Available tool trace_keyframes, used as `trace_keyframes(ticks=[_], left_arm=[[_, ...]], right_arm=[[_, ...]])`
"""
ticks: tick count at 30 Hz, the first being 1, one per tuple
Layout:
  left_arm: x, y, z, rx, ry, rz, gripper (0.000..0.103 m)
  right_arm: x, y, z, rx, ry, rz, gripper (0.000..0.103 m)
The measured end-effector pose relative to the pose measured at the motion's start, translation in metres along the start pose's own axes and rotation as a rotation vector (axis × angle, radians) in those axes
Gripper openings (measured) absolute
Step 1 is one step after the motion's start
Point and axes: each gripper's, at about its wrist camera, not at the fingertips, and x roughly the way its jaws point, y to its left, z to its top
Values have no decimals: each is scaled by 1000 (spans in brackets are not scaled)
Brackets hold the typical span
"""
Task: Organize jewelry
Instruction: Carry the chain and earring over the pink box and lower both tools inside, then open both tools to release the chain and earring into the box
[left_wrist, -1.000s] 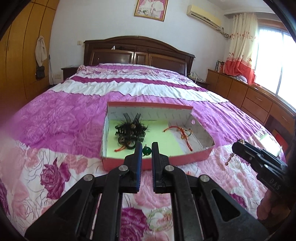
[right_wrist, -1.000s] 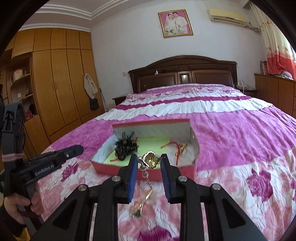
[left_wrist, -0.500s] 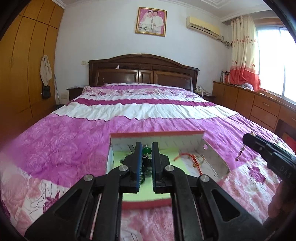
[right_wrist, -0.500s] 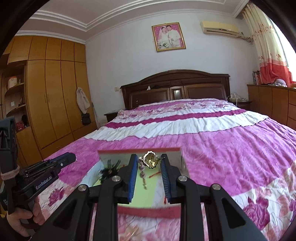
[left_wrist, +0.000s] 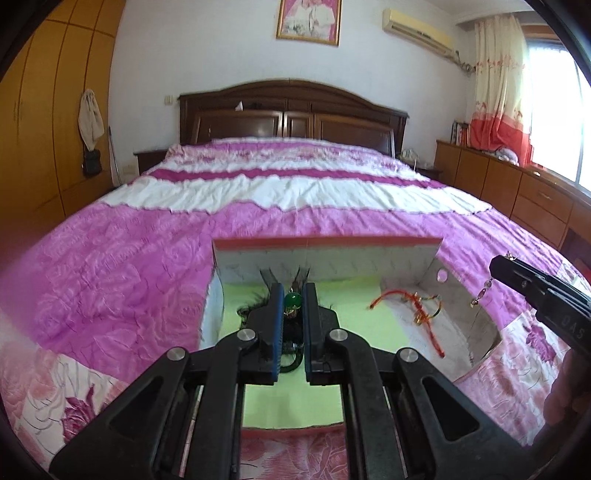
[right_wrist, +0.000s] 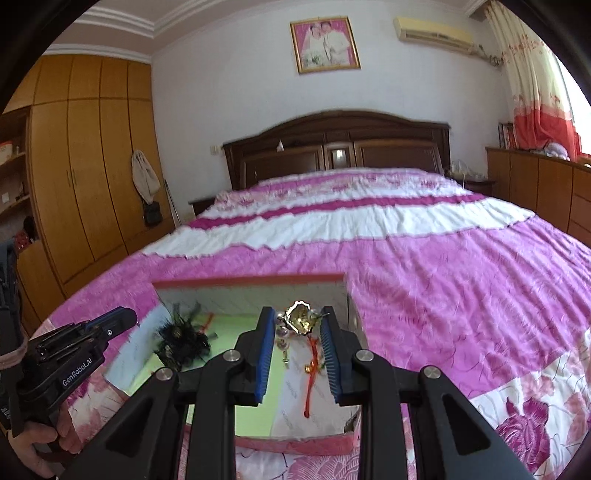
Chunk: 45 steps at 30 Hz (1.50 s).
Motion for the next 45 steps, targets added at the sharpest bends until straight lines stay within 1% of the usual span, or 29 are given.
trace_keyframes(ticks=[5,9,15,17,19,20,21,22,26,29,32,34,35,40,45], left_arm=[[17,-1,-10,-2,75,-3,1],[30,1,-16,-8,142,-8,1],[36,-2,-17,0,185,-17,4],[38,-3,-18,6,208,-14,9],[38,-3,-20,1,219,-19,20],[37,-4,-21,-4,223,-24,23],[37,-4,-21,-6,226,-27,27],[37,-4,-21,-8,227,-30,30],[35,-5,-18,-15,241,-43,33],[32,-4,-16,-30,241,-55,33],[22,-4,-13,-31,218,-60,34],[16,-4,-11,-30,202,-63,34],[13,-4,-10,-30,193,-63,34],[-4,-3,-5,-39,153,-70,34],[-24,-3,-2,-41,113,-77,35]], right_arm=[[22,-5,-12,1,88,-15,27],[32,-7,-19,7,131,-22,27],[42,-11,-25,25,203,-17,28],[44,-14,-27,46,220,-13,28],[44,-15,-28,59,226,-16,30],[44,-15,-27,60,227,-20,33],[43,-15,-27,61,229,-20,42],[42,-15,-27,64,230,-15,46],[40,-13,-26,59,238,-6,47],[35,-11,-24,66,233,12,47],[24,-10,-22,69,202,28,48],[17,-8,-19,69,177,29,53],[12,-7,-18,69,162,26,54],[-9,-5,-14,89,104,36,55],[-28,-5,-12,102,76,46,56]])
